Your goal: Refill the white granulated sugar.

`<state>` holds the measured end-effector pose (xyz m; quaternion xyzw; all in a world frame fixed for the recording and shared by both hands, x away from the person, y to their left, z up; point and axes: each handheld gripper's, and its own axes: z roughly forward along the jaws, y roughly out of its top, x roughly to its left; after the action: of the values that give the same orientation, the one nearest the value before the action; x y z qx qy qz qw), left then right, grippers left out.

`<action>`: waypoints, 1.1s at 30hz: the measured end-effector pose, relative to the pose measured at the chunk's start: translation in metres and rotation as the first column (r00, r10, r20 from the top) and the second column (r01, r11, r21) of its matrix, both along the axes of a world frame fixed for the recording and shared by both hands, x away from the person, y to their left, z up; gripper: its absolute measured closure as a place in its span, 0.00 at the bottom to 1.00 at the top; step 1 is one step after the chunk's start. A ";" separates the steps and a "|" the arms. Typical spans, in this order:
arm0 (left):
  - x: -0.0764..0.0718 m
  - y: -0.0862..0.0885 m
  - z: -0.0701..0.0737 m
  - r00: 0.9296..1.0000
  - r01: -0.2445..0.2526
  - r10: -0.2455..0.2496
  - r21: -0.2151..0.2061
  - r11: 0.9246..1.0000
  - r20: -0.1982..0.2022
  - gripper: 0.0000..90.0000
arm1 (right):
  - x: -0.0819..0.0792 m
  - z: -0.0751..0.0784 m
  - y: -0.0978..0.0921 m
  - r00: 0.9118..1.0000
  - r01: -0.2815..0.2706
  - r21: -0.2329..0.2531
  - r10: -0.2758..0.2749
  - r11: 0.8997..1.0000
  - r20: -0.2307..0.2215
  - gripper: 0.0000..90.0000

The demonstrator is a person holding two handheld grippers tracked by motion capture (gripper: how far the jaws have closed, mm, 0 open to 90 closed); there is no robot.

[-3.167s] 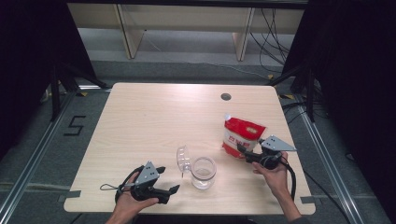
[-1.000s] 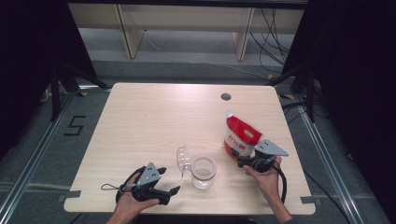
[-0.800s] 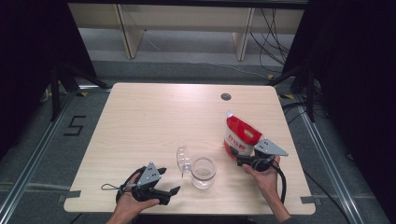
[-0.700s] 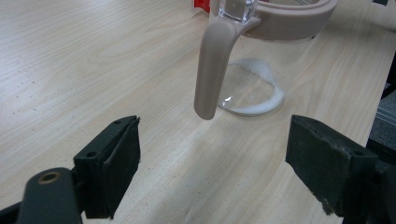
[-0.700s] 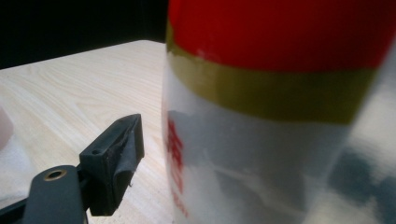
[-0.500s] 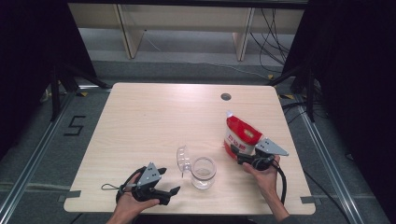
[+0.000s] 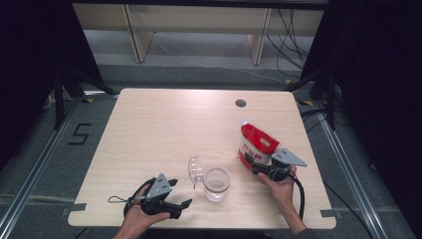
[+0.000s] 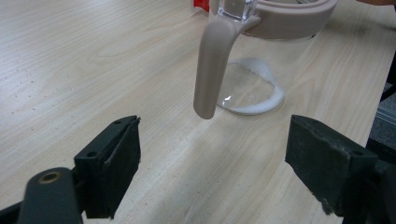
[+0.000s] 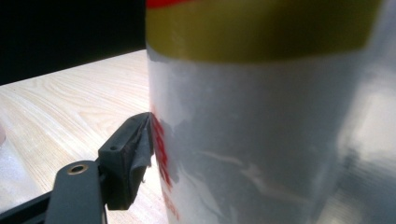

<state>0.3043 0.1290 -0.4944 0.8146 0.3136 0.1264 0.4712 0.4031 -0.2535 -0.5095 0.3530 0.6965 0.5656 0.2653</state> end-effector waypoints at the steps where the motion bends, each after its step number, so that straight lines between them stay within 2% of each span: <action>1: 0.000 0.000 0.000 1.000 0.000 0.000 0.000 1.000 -0.001 0.20 | -0.001 0.000 0.001 1.000 0.000 0.020 0.000 1.000 -0.014 0.31; 4: 0.000 0.000 0.000 1.000 0.000 0.000 0.000 1.000 -0.001 0.20 | 0.002 -0.002 0.002 1.000 -0.025 0.046 0.025 0.999 0.014 0.33; 5: 0.000 0.000 0.000 1.000 0.000 0.000 0.000 1.000 -0.001 0.20 | 0.002 -0.002 0.002 1.000 -0.008 0.037 0.008 0.999 0.010 0.33; 7: 0.000 0.000 0.000 1.000 0.001 -0.001 -0.002 1.000 -0.001 0.20 | 0.003 -0.003 0.001 1.000 -0.014 0.037 0.014 0.999 0.010 0.34; 8: 0.000 0.000 0.000 1.000 -0.003 0.003 -0.003 1.000 0.002 0.20 | 0.002 -0.002 0.000 1.000 -0.014 0.024 0.014 1.000 -0.004 0.35; 9: 0.000 -0.001 -0.001 1.000 0.000 0.000 -0.009 1.000 0.006 0.20 | 0.002 -0.003 0.002 1.000 0.005 0.027 -0.005 1.000 -0.006 0.35; 11: 0.000 0.000 0.000 1.000 0.006 -0.006 -0.006 1.000 0.008 0.20 | 0.002 -0.004 0.002 1.000 0.000 0.045 0.000 0.999 -0.013 0.36; 13: 0.000 0.000 0.000 1.000 0.008 -0.008 0.002 1.000 0.000 0.20 | 0.004 -0.005 0.001 1.000 -0.002 0.028 0.002 1.000 0.003 0.37; 16: 0.000 0.000 0.000 1.000 0.007 -0.008 0.003 1.000 0.003 0.20 | 0.004 -0.006 0.002 1.000 -0.008 0.050 0.008 0.999 -0.007 0.38; 18: 0.000 0.000 0.000 1.000 0.009 -0.009 0.004 1.000 0.003 0.20 | 0.005 -0.006 0.002 1.000 -0.019 0.058 0.019 0.998 0.002 0.38; 21: 0.000 0.000 0.000 1.000 0.009 -0.009 0.006 1.000 0.004 0.20 | 0.005 -0.006 0.001 1.000 -0.013 0.037 0.013 0.999 0.010 0.38; 23: 0.000 0.000 0.000 1.000 0.010 -0.010 0.006 1.000 0.003 0.20 | 0.004 -0.006 0.002 1.000 -0.009 0.049 0.009 0.999 -0.004 0.38; 25: 0.000 0.000 0.000 1.000 0.009 -0.009 0.006 1.000 0.004 0.20 | 0.004 -0.007 0.002 1.000 -0.007 0.050 0.007 0.999 -0.002 0.38; 27: 0.000 0.000 0.000 1.000 0.010 -0.010 0.006 1.000 0.004 0.20 | 0.005 -0.008 0.004 1.000 -0.010 0.072 0.010 0.997 -0.001 0.39; 29: 0.000 0.000 0.000 1.000 0.010 -0.010 0.005 1.000 0.002 0.20 | 0.005 -0.008 0.004 1.000 -0.011 0.072 0.011 0.997 -0.001 0.39; 30: 0.000 0.000 0.000 1.000 0.010 -0.010 0.006 1.000 0.002 0.20 | 0.005 -0.007 0.003 1.000 -0.014 0.057 0.015 0.998 -0.014 0.40; 33: 0.000 0.000 0.000 1.000 0.011 -0.011 0.011 1.000 0.004 0.20 | 0.005 -0.008 0.003 1.000 -0.005 0.062 0.005 0.998 -0.005 0.41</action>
<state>0.3044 0.1288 -0.4945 0.8186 0.3076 0.1270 0.4681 0.4083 -0.2503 -0.5171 0.3607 0.6802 0.5866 0.2512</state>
